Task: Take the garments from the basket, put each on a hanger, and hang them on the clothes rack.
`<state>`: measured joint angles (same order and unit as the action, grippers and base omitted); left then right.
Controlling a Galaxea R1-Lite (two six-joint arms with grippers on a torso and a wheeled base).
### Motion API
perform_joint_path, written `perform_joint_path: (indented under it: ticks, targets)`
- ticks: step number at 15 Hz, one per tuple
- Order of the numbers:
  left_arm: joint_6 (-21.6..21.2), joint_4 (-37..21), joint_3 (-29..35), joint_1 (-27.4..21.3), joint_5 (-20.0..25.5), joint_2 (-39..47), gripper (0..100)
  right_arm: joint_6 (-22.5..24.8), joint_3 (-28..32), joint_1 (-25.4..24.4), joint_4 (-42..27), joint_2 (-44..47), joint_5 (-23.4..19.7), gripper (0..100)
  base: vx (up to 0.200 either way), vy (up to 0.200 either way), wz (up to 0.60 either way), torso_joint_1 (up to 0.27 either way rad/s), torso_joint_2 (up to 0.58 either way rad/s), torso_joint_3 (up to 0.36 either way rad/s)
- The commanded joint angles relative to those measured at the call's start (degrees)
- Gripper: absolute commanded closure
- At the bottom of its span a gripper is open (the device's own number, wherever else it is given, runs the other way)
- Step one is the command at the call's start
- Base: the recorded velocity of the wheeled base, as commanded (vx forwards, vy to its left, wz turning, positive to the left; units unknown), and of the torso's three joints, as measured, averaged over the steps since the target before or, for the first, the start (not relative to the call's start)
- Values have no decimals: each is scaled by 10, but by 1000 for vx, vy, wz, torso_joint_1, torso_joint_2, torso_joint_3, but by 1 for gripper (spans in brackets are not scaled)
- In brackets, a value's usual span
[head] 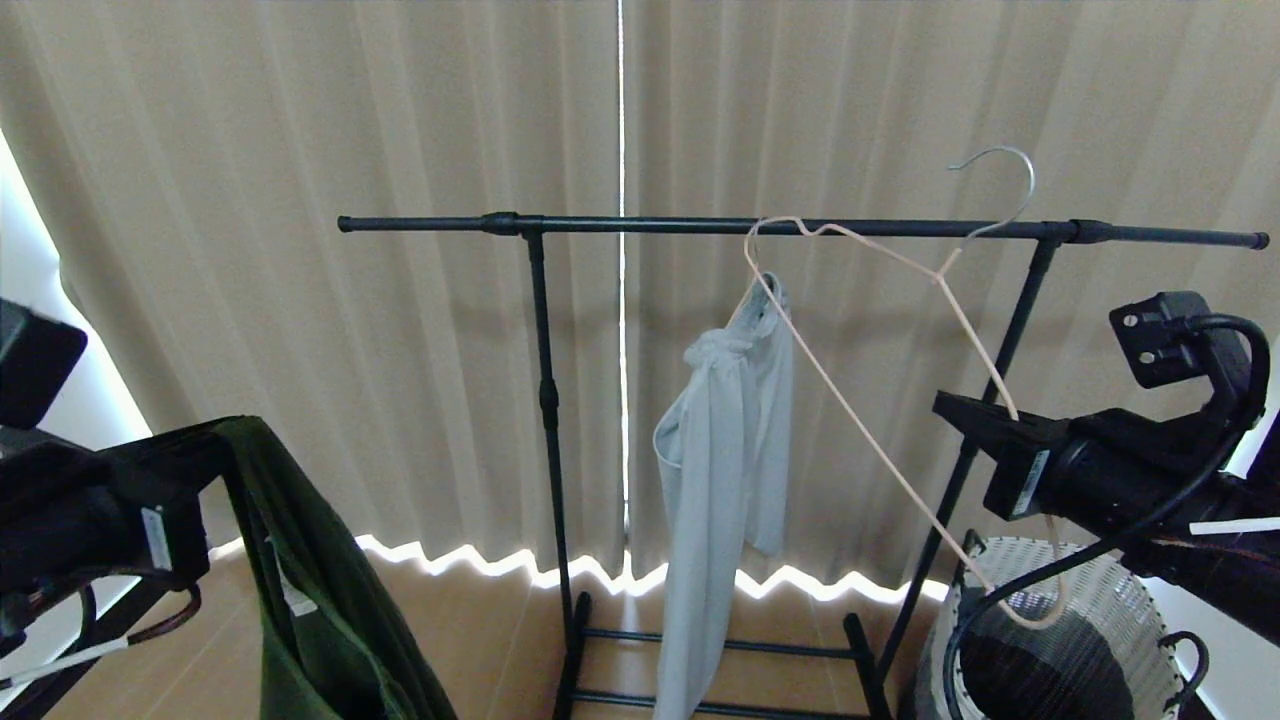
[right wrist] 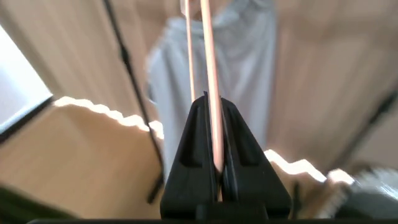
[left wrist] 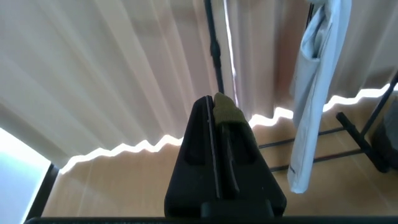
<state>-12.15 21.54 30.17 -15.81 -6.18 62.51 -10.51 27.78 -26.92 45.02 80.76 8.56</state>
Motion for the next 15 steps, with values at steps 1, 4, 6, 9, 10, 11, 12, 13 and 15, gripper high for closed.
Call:
perform_joint_path:
  ticks: [1, 4, 6, 9, 10, 11, 12, 13, 15]
  targets:
    - [14, 0, 75, -42, -73, 105, 100, -16, -1, -46, 44, 42, -13, 100, 0, 0, 0, 0, 0, 0]
    - [21, 1, 136, -49, -157, 172, 100, -16, -2, -103, 50, 49, -64, 100, 0, 0, 0, 0, 0, 0]
    - [29, 3, 162, -49, -176, 197, 100, -16, -7, -142, 49, 48, -71, 100, 0, 0, 0, 0, 0, 0]
    - [76, 3, 219, -52, -199, 235, 100, -17, -12, -227, 49, 49, -74, 100, 0, 0, 0, 0, 0, 0]
    - [78, 3, 227, -51, -202, 242, 100, -17, -12, -241, 49, 51, -75, 100, 0, 0, 0, 0, 0, 0]
    - [82, 4, 242, -50, -203, 256, 100, -17, -12, -271, 49, 56, -79, 100, 0, 0, 0, 0, 0, 0]
    - [83, 4, 252, -50, -203, 267, 100, -16, -12, -287, 50, 63, -80, 100, 0, 0, 0, 0, 0, 0]
    - [83, 4, 260, -49, -203, 272, 100, -17, -12, -300, 50, 69, -80, 100, 0, 0, 0, 0, 0, 0]
    - [83, 5, 275, -49, -203, 282, 100, -17, -12, -318, 50, 72, -81, 100, 0, 0, 0, 0, 0, 0]
